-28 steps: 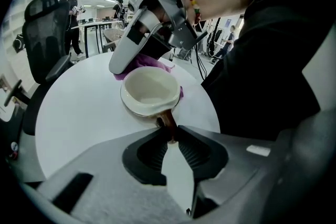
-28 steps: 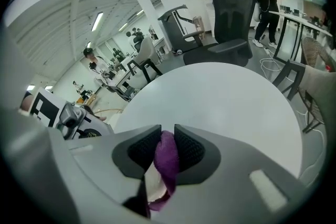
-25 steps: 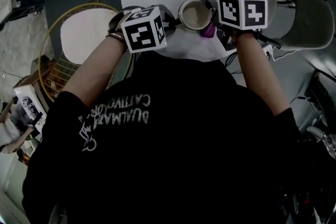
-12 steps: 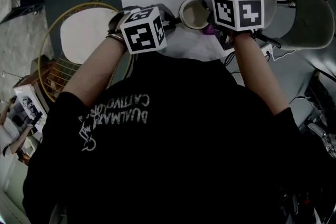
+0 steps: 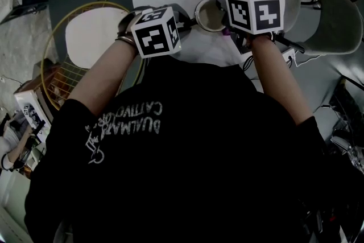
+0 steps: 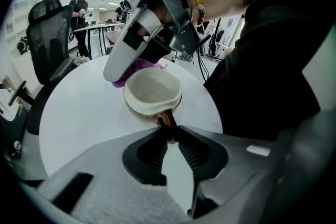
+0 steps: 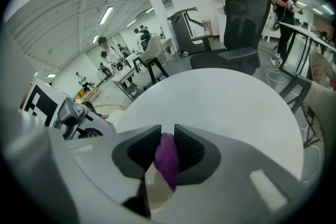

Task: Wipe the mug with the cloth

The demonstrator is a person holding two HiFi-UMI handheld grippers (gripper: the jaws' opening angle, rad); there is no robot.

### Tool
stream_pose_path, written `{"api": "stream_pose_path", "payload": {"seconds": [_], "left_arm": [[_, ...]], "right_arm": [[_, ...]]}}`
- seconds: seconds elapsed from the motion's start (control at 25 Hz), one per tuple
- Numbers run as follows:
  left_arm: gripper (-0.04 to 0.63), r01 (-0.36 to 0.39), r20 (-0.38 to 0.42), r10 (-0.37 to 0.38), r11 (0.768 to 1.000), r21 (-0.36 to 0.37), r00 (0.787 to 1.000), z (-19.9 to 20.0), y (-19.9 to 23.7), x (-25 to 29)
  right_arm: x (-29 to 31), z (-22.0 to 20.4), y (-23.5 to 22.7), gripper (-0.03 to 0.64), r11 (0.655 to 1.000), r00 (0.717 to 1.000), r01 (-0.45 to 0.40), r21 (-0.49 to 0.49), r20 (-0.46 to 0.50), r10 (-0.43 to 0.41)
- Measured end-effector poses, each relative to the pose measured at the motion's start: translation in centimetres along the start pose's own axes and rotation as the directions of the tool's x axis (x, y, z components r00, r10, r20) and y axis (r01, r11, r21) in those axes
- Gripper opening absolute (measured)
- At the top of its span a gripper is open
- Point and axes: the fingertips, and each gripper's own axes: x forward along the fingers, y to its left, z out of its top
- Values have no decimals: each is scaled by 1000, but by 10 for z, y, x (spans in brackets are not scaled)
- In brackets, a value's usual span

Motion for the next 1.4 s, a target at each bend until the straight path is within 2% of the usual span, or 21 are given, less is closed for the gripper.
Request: {"api": "stream_pose_path", "payload": {"seconds": [0.56, 0.92, 1.4], "left_arm": [[67, -7, 7, 7, 1000, -15, 1000, 0, 0, 0], [67, -10, 6, 10, 1000, -19, 1000, 0, 0, -2], [67, -8, 5, 8, 1000, -24, 1000, -1, 0, -4]], "right_arm": [[3, 0, 8, 78, 997, 1000, 8, -80, -15, -9], [8, 0, 26, 78, 971, 999, 8, -239, -37, -18], [13, 0, 46, 61, 953, 999, -25, -301, -35, 15]]}}
